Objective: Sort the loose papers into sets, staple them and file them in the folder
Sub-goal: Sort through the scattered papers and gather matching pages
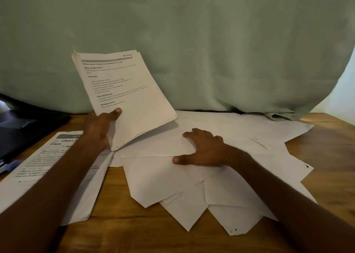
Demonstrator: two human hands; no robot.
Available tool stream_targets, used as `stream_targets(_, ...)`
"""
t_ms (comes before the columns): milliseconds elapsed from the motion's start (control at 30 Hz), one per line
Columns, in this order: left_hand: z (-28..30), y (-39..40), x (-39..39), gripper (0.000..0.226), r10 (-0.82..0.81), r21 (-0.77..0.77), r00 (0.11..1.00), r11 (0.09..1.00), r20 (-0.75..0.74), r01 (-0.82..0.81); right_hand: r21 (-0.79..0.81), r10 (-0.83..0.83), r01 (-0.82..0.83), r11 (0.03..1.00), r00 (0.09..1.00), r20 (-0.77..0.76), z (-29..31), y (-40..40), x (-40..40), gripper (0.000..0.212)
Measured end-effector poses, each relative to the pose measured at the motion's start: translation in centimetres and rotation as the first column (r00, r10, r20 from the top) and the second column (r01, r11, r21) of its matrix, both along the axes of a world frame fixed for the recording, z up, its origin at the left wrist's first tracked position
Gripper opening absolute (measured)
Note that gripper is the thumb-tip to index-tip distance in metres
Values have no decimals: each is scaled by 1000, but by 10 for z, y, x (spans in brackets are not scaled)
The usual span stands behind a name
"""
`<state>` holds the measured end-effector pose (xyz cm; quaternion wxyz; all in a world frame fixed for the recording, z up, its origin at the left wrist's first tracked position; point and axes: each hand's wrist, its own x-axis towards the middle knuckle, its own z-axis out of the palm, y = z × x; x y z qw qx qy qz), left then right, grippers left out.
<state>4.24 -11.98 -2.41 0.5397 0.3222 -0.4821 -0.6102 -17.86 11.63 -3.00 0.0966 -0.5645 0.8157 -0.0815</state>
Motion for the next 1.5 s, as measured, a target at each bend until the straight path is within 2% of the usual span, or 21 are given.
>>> stream_targets(67, 1, 2, -3, 38, -2, -11, 1000, 1000, -6, 2, 7, 5, -5, 1000, 1000, 15, 0, 1, -1, 120)
stream_targets(133, 2, 5, -3, 35, 2, -17, 1000, 1000, -7, -2, -85, -35, 39, 996, 998, 42, 1, 2, -3, 110)
stream_targets(200, 1, 5, -2, 41, 4, -7, 1000, 1000, -12, -4, -220, -73, 80, 972, 996, 42, 4, 3, -4, 86)
stream_targets(333, 6, 6, 3, 50, 4, 2, 999, 1000, -35, -4, -449, -119, 18, 894, 973, -198, 13, 6, -8, 21)
stream_targets(400, 10, 6, 5, 50, 1, -25, 999, 1000, -53, -2, -589, -158, 21, 808, 971, -181, 17, 9, -15, 15)
stream_targets(467, 10, 6, 5, 50, -10, -47, 998, 999, -61, 7, -663, -147, 68, 746, 987, -64, 19, 11, -23, 27)
stream_targets(533, 7, 7, 2, 45, -23, -53, 998, 998, -63, 20, -567, -159, 97, 818, 985, -61, 16, 11, -25, 55)
stream_targets(600, 4, 11, -3, 38, -61, -72, 996, 996, -61, 57, -366, -157, 99, 925, 979, -132, 7, 7, -21, 73)
stream_targets(667, 0, 15, -10, 36, -97, -100, 995, 991, -34, 93, -206, -106, 75, 976, 984, -144, 0, 4, -19, 72)
stream_targets(700, -1, 16, -12, 36, -105, -107, 994, 989, -27, 102, -186, -94, 69, 980, 987, -130, 0, 2, -19, 67)
stream_targets(767, -3, 15, -14, 38, -104, -96, 994, 990, -22, 101, -262, -124, 88, 961, 985, -122, 4, 1, -21, 59)
stream_targets(867, -3, 16, -14, 39, -86, -82, 996, 993, -18, 85, -359, -192, 135, 924, 973, -130, 9, 3, -27, 70)
stream_targets(933, -3, 18, -16, 37, -70, -68, 997, 995, -25, 68, -376, -185, 116, 919, 971, -153, 7, 4, -24, 65)
stream_targets(967, -2, 20, -16, 37, -65, -65, 997, 996, -33, 62, -372, -146, 80, 925, 978, -152, 4, 4, -20, 63)
stream_targets(1067, 0, 22, -15, 38, -23, -87, 998, 996, -54, 18, -240, 109, -138, 961, 985, -131, -4, 0, 1, 76)
stream_targets(1133, 2, 22, -12, 36, 26, -101, 997, 994, -69, -33, -193, 209, -214, 957, 977, -48, -6, -5, 11, 73)
stream_targets(1200, 3, 21, -9, 37, 63, -101, 995, 992, -80, -71, -269, 181, -181, 946, 983, -24, -2, -6, 14, 61)
stream_targets(1267, 3, 20, -8, 42, 80, -91, 993, 992, -87, -88, -336, 90, -117, 935, 991, -96, 5, -3, 11, 61)
stream_targets(1333, 2, 21, -9, 42, 95, -77, 991, 992, -90, -102, -352, 84, -119, 928, 990, -111, 7, 2, 11, 60)
stream_targets(1367, 3, 22, -10, 42, 102, -76, 990, 991, -94, -109, -335, 120, -142, 931, 989, -87, 6, 4, 14, 64)
stream_targets(1500, 6, 24, -10, 45, 121, -97, 986, 986, -116, -133, -93, 221, -225, 970, 974, -54, -3, 0, 41, 111)
